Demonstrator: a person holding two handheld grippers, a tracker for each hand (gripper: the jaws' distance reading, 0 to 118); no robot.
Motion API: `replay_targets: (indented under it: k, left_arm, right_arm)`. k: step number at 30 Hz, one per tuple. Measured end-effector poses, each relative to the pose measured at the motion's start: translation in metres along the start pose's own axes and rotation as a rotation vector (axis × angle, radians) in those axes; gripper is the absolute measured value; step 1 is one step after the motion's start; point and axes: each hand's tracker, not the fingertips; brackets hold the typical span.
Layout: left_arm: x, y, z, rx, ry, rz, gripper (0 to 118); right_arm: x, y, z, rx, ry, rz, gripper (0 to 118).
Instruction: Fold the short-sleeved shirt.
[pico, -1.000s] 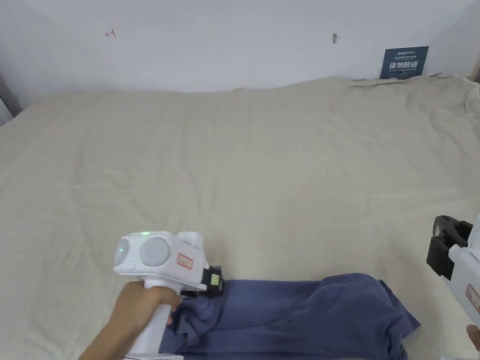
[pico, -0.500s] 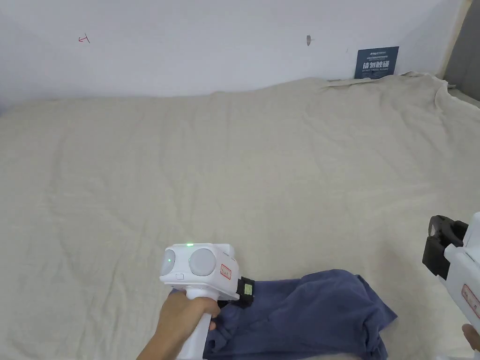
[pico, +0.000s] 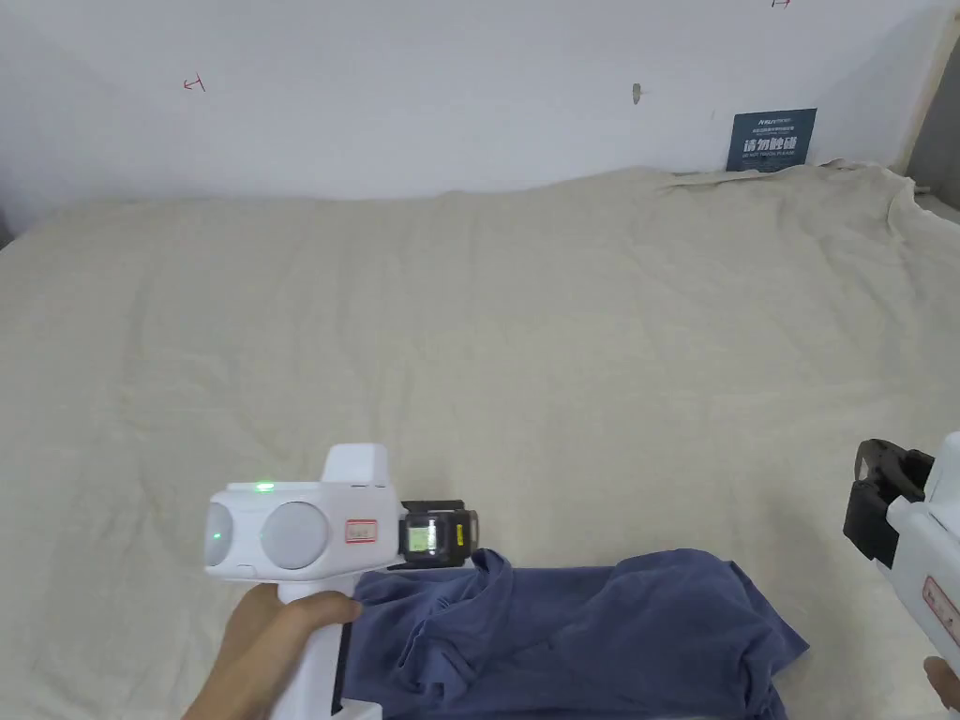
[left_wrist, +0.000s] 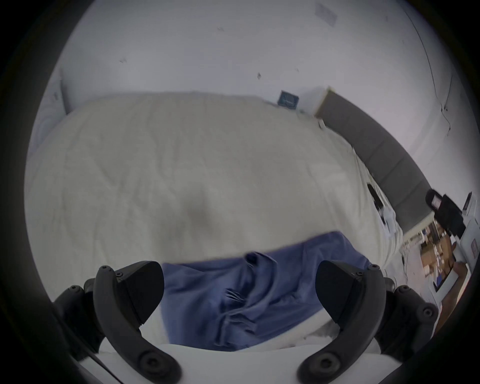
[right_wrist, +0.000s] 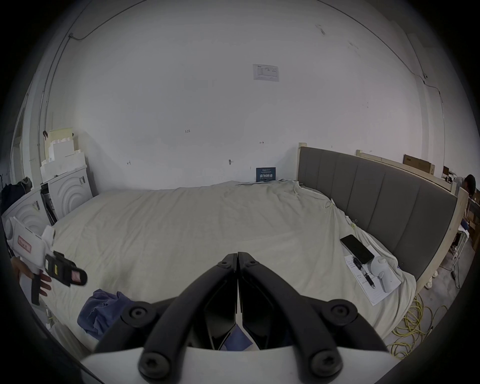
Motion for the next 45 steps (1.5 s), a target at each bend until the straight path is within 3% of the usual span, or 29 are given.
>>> replay_targets:
  k: [6, 7, 8, 12, 13, 25, 45]
  left_arm:
    - [-0.045, -0.005, 0.006, 0.046, 0.068, 0.078, 117]
    - [-0.050, -0.011, 0.007, 0.090, 0.078, 0.082, 111]
    - [-0.052, -0.016, 0.008, 0.133, 0.092, 0.075, 101]
    - [-0.060, -0.035, -0.005, 0.136, 0.138, 0.045, 9]
    - [-0.061, -0.042, -0.008, 0.137, 0.123, 0.023, 1]
    - [-0.040, -0.102, -0.062, 0.019, 0.076, 0.018, 0]
    - [0.065, -0.126, -0.090, -0.069, -0.084, -0.030, 0]
  right_arm:
    - [-0.006, 0.003, -0.001, 0.003, 0.016, 0.013, 0]
    - [-0.006, 0.003, -0.002, 0.004, 0.017, 0.015, 0]
    - [-0.007, 0.004, -0.002, 0.004, 0.019, 0.014, 0]
    - [-0.009, 0.004, -0.002, 0.002, 0.019, 0.013, 0]
    - [-0.010, 0.004, -0.002, 0.001, 0.019, 0.012, 0]
    - [-0.004, 0.000, 0.001, -0.022, 0.003, 0.011, 0]
    - [0.014, -0.003, 0.011, -0.024, -0.027, -0.014, 0]
